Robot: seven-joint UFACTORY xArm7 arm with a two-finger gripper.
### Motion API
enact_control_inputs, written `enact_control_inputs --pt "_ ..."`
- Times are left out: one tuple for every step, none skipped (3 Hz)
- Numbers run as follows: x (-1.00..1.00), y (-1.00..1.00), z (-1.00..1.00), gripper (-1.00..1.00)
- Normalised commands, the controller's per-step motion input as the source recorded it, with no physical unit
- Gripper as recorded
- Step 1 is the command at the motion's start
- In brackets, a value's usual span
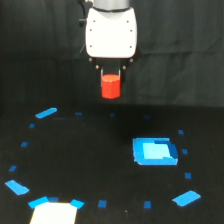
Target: Pick up the red object from the table
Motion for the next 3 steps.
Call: enact_control_inputs --pt "0.16 0.90 0.28 -1.00" --pt "0.20 0.59 0.81 -1.00" --pt "-0.12 -0.39 -0.14 -1.00"
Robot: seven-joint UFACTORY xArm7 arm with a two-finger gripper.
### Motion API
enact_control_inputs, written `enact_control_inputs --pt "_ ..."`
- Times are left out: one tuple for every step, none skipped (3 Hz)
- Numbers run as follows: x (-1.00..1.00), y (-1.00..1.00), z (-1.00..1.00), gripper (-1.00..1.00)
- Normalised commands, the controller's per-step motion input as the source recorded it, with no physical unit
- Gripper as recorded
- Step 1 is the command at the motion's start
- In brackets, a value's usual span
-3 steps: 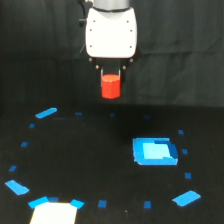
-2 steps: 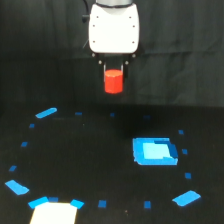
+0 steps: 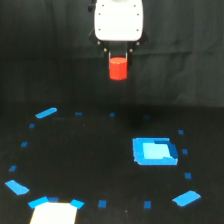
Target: Pick up the red object from the table
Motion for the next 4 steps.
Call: enact_control_inputs --pt "-0.13 -0.33 0.03 -1.00" --pt "-0.21 -0.54 0.17 -1.00" --pt "-0.53 -0.41 0.25 -1.00" --pt "-0.07 -0.32 -0.11 -0.95"
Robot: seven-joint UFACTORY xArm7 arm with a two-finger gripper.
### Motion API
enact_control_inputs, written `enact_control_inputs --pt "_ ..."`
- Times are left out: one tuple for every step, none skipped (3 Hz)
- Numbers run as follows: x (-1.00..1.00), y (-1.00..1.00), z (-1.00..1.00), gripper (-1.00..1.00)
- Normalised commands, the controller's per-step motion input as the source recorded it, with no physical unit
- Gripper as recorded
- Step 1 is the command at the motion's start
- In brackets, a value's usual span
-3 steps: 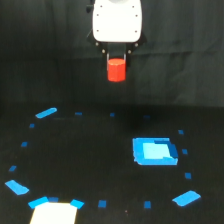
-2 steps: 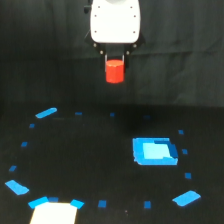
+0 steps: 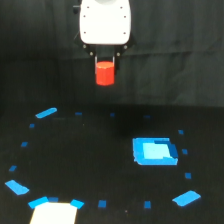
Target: Pick up the red object from the table
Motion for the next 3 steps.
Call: enact_control_inputs --pt "-0.15 -0.31 -0.20 -1.00" --pt "0.29 -0.27 0.41 -1.00" --pt "-0.17 -0.23 -0.16 -1.00"
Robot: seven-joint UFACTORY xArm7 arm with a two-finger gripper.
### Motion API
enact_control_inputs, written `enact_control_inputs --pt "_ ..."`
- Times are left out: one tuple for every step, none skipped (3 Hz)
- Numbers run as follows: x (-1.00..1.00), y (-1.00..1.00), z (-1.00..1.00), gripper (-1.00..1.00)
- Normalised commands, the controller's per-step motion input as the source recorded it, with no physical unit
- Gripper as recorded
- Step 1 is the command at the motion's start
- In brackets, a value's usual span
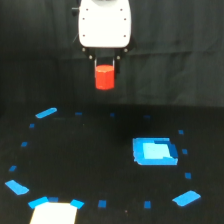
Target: Pick up the red object from the table
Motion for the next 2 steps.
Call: enact_control_inputs --pt "-0.07 -0.22 -0.20 -1.00" --pt "0.18 -0.26 0.36 -1.00"
